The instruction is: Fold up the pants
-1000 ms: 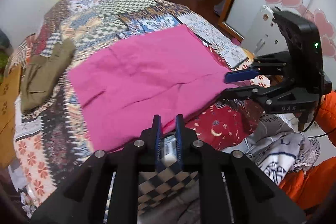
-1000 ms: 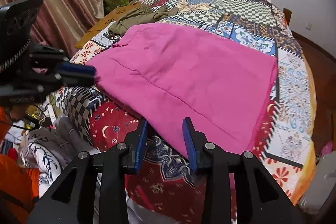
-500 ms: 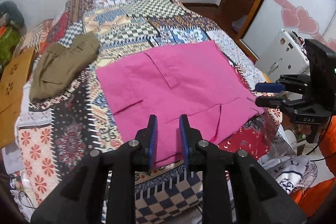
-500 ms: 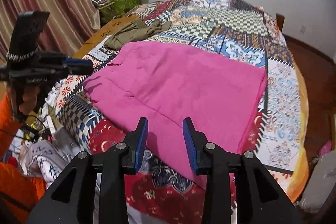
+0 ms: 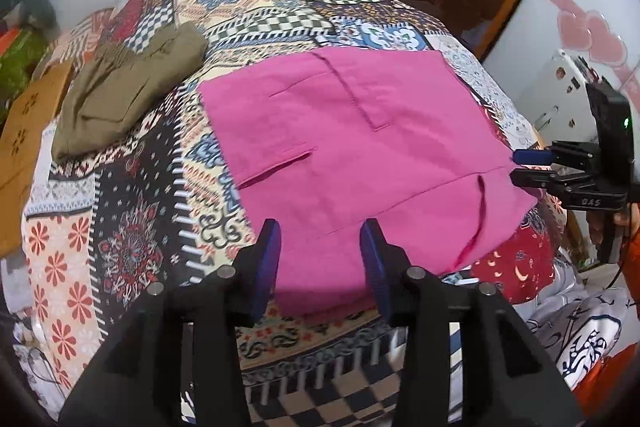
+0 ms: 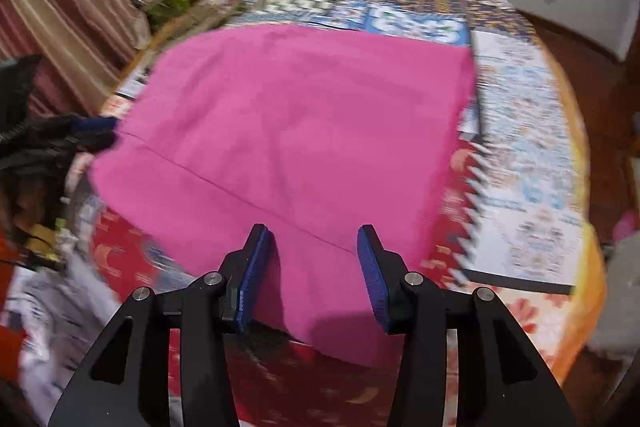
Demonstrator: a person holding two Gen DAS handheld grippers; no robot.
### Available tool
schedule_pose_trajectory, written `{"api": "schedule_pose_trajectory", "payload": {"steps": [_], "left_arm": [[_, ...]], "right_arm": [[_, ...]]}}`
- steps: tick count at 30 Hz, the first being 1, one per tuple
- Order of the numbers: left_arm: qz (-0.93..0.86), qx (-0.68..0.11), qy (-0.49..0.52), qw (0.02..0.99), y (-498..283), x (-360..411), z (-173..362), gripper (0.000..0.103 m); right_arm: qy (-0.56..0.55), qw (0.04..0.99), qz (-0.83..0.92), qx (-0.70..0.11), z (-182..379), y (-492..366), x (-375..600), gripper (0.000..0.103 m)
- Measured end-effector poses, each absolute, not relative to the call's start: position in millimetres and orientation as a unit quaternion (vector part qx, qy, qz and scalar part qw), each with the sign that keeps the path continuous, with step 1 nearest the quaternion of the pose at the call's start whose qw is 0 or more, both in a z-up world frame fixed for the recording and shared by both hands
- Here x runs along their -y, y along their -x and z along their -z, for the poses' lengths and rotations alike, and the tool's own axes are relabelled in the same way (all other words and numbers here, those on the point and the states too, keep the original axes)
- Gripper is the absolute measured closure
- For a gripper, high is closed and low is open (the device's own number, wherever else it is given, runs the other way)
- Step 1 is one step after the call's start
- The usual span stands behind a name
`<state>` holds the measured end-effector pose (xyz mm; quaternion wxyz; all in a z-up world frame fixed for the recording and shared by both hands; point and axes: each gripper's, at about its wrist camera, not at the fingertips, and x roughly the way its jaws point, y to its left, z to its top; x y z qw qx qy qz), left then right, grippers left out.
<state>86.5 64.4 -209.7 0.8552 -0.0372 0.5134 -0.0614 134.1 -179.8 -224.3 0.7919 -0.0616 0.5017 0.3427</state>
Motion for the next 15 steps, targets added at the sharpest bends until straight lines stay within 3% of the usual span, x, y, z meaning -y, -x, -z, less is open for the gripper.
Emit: {"api": "schedule_pose_trajectory", "payload": {"steps": [3, 15], "left_arm": [[0.051, -0.514, 0.049, 0.855, -85.2, -73.1, 211.9, 0.051], [0.045, -0.513, 0.046, 0.856, -86.8, -70.8, 215.3, 0.051]], "right_arm": [[0.069, 0.800, -0.309, -0.511, 232.5, -137.5, 195.1, 0.062], [0.027, 0.789, -0.316, -0.526, 225.2, -120.5, 213.9, 0.062]]}}
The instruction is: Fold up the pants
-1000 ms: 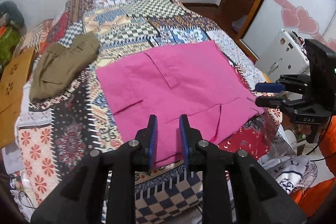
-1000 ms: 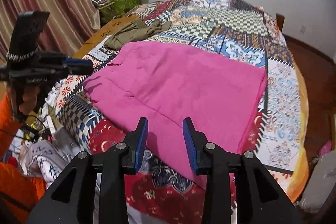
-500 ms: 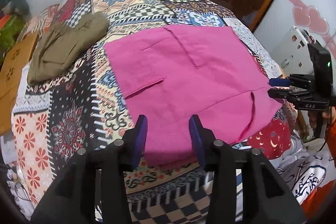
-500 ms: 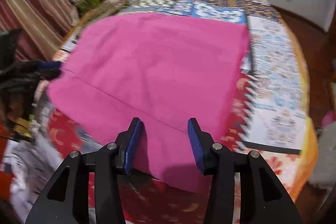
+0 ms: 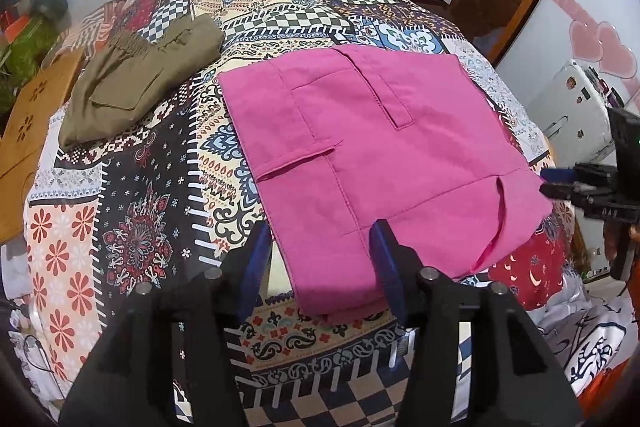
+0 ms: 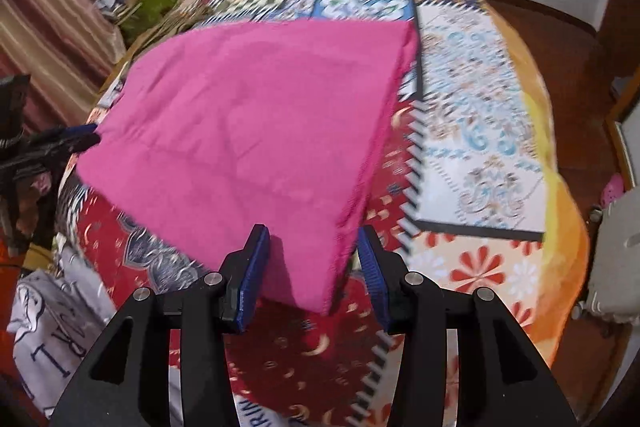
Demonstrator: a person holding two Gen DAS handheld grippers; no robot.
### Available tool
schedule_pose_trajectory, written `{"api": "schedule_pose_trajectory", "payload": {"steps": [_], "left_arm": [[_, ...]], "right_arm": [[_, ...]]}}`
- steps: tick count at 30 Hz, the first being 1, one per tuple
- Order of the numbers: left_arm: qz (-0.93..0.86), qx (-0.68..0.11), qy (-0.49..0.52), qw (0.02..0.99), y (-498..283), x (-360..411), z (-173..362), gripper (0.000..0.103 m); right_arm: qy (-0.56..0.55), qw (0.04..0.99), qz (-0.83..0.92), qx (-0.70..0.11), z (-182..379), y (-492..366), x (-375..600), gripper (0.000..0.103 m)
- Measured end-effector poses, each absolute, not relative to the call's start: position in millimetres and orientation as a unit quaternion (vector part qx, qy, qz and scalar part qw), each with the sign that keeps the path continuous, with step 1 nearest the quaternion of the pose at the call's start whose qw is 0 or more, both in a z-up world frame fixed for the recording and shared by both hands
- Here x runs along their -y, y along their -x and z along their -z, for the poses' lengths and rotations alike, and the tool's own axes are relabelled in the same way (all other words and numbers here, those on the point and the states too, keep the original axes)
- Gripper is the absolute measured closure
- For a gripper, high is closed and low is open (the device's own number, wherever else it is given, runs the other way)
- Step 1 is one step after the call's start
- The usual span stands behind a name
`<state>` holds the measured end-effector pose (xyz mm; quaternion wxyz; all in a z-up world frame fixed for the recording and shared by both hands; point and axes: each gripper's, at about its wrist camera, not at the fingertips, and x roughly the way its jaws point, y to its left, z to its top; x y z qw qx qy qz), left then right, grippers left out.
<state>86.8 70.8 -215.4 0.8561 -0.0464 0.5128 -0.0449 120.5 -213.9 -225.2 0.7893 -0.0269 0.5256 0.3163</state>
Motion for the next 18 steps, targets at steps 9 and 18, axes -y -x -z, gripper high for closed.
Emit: {"api": "schedule_pose_trajectory", "payload": {"steps": [9, 18], "left_arm": [[0.040, -0.511, 0.043, 0.857, -84.9, -70.6, 215.1, 0.047], [0.049, -0.513, 0.047, 0.856, -84.3, -73.6, 214.2, 0.046]], "right_arm": [[0.037, 0.795, -0.308, -0.520, 234.8, -123.1, 203.9, 0.092], [0.101, 0.805, -0.296, -0.504, 236.2, -124.5, 200.5, 0.097]]}}
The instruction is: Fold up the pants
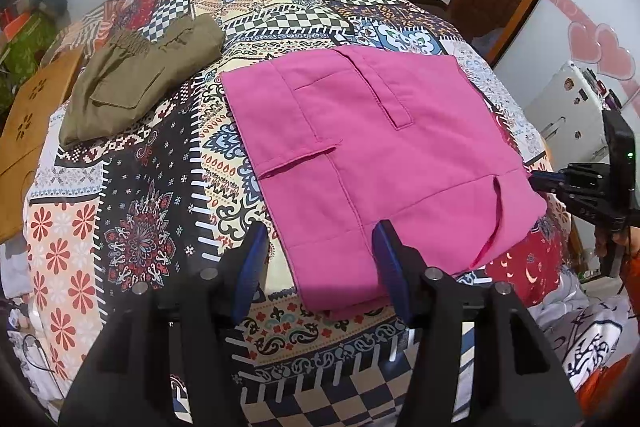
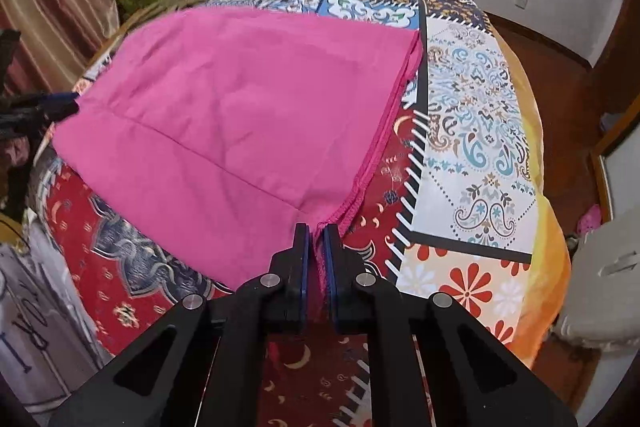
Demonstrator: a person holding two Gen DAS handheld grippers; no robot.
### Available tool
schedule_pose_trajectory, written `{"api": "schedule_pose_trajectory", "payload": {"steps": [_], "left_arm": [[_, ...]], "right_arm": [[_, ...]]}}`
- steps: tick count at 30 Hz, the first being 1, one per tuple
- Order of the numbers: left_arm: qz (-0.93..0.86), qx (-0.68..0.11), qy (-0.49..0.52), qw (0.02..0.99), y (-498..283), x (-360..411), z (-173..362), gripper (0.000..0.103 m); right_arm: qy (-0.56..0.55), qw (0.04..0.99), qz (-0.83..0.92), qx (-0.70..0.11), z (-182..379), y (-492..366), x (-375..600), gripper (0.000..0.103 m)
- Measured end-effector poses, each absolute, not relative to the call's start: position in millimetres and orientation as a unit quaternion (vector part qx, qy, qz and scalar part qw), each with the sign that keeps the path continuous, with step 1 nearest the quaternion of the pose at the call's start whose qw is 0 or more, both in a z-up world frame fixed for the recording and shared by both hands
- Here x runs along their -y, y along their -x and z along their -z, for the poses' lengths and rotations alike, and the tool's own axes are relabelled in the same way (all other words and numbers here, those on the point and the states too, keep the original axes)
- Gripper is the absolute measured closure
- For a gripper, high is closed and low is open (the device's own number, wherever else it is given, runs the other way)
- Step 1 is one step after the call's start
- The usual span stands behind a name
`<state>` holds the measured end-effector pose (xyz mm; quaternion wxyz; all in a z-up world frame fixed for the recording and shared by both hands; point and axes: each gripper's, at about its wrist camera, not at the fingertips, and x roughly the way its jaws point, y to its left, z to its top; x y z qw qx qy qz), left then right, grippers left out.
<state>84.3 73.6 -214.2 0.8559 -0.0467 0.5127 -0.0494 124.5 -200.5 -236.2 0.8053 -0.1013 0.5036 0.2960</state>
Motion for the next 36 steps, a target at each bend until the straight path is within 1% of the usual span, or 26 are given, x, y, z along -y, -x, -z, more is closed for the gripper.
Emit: {"api": "schedule_pose_trajectory", "payload": {"steps": [3, 5, 7, 8, 9, 10, 11, 15, 19, 21, 23, 30, 36], "left_arm": [[0.043, -0.512, 0.048, 0.856, -83.9, -76.5, 217.3, 0.041], [0.043, -0.516, 0.056, 0.854, -85.5, -79.5, 214.4, 0.042], [0.041, -0.513, 0.053, 0.856, -86.9, -81.7, 207.9, 0.042], [0.042, -0.505, 0.048, 0.861, -87.8, -82.7, 202.0, 0.042], [0.040, -0.497, 0.042, 0.866, -89.7, -83.7, 195.3, 0.042], [0.037, -0.490, 0.036, 0.870, -92.1, -85.0, 189.4, 0.042], [0.031, -0.480, 0.031, 0.876, -96.3, -87.3, 181.5, 0.042], [0.018, -0.459, 0.027, 0.888, -117.8, -94.7, 166.7, 0.042], [0.004, -0.459, 0.030, 0.888, -145.4, -104.0, 171.5, 0.042], [0.007, -0.472, 0.049, 0.880, -161.3, -111.0, 180.2, 0.047], [0.013, -0.489, 0.070, 0.870, -174.7, -118.3, 190.7, 0.051], [0.016, -0.516, 0.081, 0.853, -200.5, -128.4, 215.5, 0.051], [0.033, -0.530, 0.101, 0.841, -211.3, -135.1, 224.7, 0.051]], "right_arm": [[0.105, 0.801, -0.295, -0.511, 240.8, -126.5, 198.6, 0.096], [0.093, 0.796, -0.294, -0.522, 238.4, -131.7, 200.0, 0.096], [0.075, 0.796, -0.289, -0.526, 232.0, -138.2, 204.3, 0.093], [0.070, 0.799, -0.288, -0.522, 227.5, -142.4, 206.0, 0.083], [0.070, 0.804, -0.286, -0.517, 223.7, -144.7, 206.5, 0.077], [0.072, 0.814, -0.282, -0.503, 216.9, -148.7, 207.3, 0.065], [0.074, 0.820, -0.280, -0.494, 212.8, -150.2, 206.8, 0.061], [0.081, 0.837, -0.282, -0.461, 194.8, -168.3, 201.5, 0.061], [0.068, 0.845, -0.290, -0.445, 188.0, -187.9, 194.1, 0.061], [0.070, 0.849, -0.287, -0.438, 187.3, -195.4, 189.4, 0.061], [0.070, 0.852, -0.285, -0.434, 188.7, -206.2, 186.0, 0.061], [0.060, 0.851, -0.276, -0.442, 208.2, -248.8, 180.9, 0.061], [0.044, 0.850, -0.268, -0.452, 226.5, -276.6, 179.9, 0.061]]}}
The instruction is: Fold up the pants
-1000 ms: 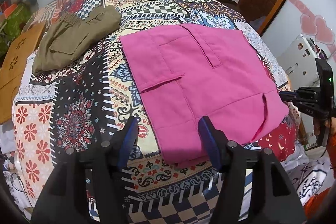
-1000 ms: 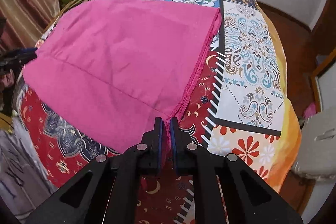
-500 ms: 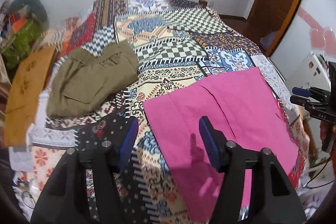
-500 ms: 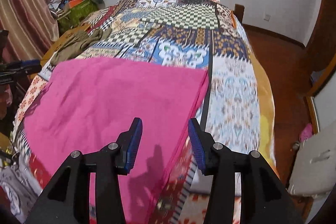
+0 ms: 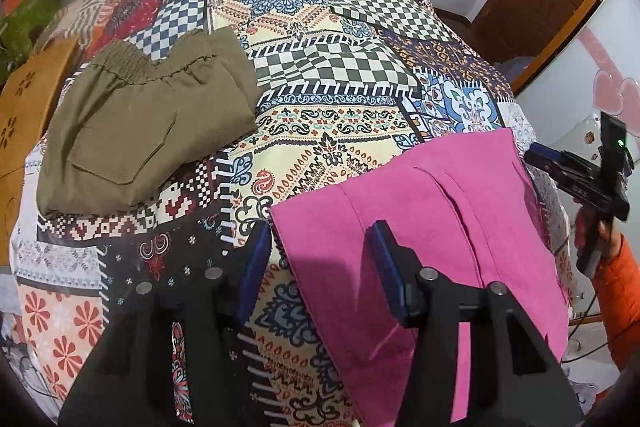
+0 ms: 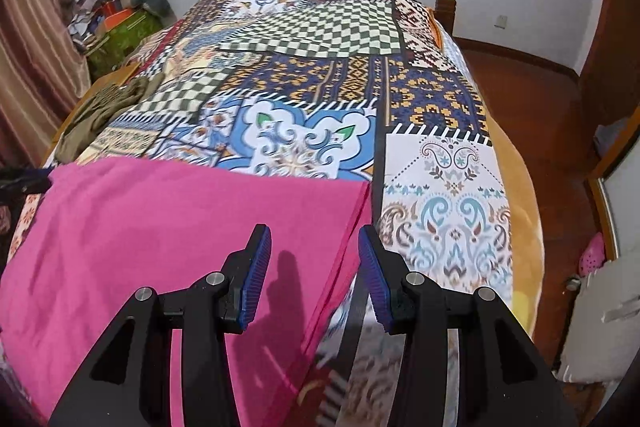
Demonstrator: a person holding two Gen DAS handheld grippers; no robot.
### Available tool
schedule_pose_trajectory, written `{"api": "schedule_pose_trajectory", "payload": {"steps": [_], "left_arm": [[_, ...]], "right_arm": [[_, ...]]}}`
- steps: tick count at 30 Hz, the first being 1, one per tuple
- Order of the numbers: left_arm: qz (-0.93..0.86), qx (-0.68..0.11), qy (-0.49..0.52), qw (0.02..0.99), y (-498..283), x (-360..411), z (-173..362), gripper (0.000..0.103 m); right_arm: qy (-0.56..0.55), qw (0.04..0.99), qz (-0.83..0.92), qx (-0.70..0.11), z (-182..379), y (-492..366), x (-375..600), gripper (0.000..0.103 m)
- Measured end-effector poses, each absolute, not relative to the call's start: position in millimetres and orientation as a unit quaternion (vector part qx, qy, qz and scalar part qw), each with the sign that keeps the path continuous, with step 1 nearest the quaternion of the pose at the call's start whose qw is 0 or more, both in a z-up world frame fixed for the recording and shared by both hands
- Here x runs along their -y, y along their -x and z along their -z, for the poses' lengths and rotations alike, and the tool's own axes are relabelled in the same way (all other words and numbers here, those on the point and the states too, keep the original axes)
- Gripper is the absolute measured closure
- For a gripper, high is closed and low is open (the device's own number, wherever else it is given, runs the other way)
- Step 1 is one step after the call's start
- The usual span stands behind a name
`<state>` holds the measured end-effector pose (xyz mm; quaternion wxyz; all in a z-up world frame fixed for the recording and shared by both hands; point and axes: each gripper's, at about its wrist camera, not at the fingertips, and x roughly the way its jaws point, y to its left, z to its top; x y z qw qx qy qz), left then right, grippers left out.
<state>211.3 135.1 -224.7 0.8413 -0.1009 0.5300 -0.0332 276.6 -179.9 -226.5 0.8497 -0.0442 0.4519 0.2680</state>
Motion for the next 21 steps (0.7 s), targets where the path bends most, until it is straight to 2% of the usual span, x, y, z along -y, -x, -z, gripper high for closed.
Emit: {"api": "schedule_pose_trajectory", "payload": {"steps": [4, 7, 9, 12, 19, 21], "left_arm": [[0.039, -0.542, 0.097, 0.834, -216.0, -132.0, 231.0, 0.051], [0.043, -0.539, 0.097, 0.835, -218.9, -130.8, 229.7, 0.057], [0.049, -0.535, 0.094, 0.838, -220.1, -128.7, 228.9, 0.071], [0.055, -0.528, 0.086, 0.843, -220.8, -123.2, 226.2, 0.086], [0.049, -0.531, 0.076, 0.842, -222.4, -120.8, 226.2, 0.086], [0.048, -0.535, 0.090, 0.838, -221.7, -125.8, 227.2, 0.078]], "right_arm": [[0.062, 0.844, -0.267, -0.461, 234.8, -292.2, 174.6, 0.061], [0.063, 0.842, -0.269, -0.463, 239.1, -302.9, 173.7, 0.061], [0.047, 0.835, -0.282, -0.470, 241.1, -307.4, 174.2, 0.061], [0.043, 0.831, -0.292, -0.472, 242.7, -309.5, 171.2, 0.063], [0.059, 0.827, -0.289, -0.478, 251.4, -312.1, 163.7, 0.065], [0.050, 0.826, -0.290, -0.480, 252.2, -310.5, 167.2, 0.065]]}}
